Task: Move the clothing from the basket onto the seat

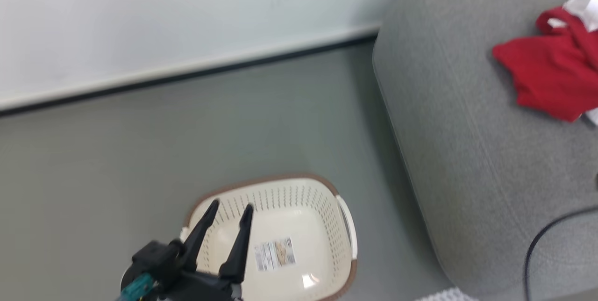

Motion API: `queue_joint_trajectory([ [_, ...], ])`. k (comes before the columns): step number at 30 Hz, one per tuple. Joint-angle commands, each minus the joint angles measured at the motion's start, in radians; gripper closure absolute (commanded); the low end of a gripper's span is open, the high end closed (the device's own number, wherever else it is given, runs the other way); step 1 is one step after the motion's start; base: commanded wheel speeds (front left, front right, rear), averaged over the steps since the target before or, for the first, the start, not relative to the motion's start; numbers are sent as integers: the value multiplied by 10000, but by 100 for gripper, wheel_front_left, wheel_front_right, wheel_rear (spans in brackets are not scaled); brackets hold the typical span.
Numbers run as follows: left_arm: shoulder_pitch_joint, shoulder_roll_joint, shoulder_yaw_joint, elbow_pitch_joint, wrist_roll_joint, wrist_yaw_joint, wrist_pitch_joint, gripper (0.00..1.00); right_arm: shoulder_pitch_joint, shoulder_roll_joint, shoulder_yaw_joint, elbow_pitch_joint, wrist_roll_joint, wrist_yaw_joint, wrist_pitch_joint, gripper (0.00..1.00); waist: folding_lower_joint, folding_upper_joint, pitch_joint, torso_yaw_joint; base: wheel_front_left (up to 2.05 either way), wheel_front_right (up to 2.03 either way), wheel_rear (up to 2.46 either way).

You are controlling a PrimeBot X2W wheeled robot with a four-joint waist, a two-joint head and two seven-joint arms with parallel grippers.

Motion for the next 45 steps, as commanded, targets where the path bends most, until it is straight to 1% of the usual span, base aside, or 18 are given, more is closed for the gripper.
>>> queue_joint_trajectory([
  [1, 474, -68, 167, 159, -56, -30, -49, 0, 587, 266, 69, -112, 174, -6, -93, 0, 2, 1, -1646, 646, 0, 0, 0],
  [5, 1250, -336, 866, 398, 73, -95, -56, 0, 1825, 915, 211, -1031, 451, -6, -177, 0, 2, 1, -2609, 851, 0, 0, 0],
  [6, 1445, -374, 1038, 454, 152, -49, -54, 0, 2153, 1089, 277, -1320, 482, -6, -168, 0, 2, 1, -2760, 890, 0, 0, 0],
  [11, 2142, -649, 2008, 362, 804, -61, -57, 0, 3575, 2082, 230, -3256, 599, -6, 72, 0, 2, 1, -3100, 1088, 0, 0, 0],
  [16, 2673, -976, 2758, 607, 1491, -284, -58, 0, 5009, 2798, 246, -5349, 352, -6, 580, 0, 2, 1, -3241, 1359, 0, 0, 0],
  [18, 2874, -1051, 3010, 681, 1811, -423, -58, 0, 5579, 3011, 285, -6069, 311, -6, 630, 0, 2, 1, -3278, 1448, 0, 0, 0],
  [19, 2964, -1040, 3035, 763, 1970, -572, -57, 0, 5856, 3067, 357, -6421, 254, -6, 546, 0, 2, 1, -3314, 1516, 0, 0, 0],
  [25, 3405, -1476, 3985, 963, 2481, -964, -59, 0, 7404, 3649, 788, -7936, 6, -6, 367, 0, 2, 1, -3449, 1799, 0, 0, 0],
  [32, 3856, -1739, 4836, 1248, 2964, -1551, -59, 0, 8288, 4365, 1347, -8650, -166, -6, 571, 0, 2, 1, -3561, 1849, 0, 0, 0],
  [35, 4022, -1864, 5039, 1272, 3255, -1802, -60, 0, 8409, 4481, 1485, -8646, -45, -6, 512, 0, 2, 1, -3605, 1851, 0, 0, 0],
  [36, 4022, -1864, 5039, 1272, 3255, -1802, -60, 0, 8409, 4481, 1485, -8646, -45, -6, 512, 0, 2, 1, -3605, 1851, 0, 0, 0],
  [45, 4404, -2393, 5726, 1598, 3765, -2434, -60, 0, 8528, 4622, 1684, -8418, 118, -6, 459, 0, 2, 1, -3667, 1874, 0, 0, 0],
])
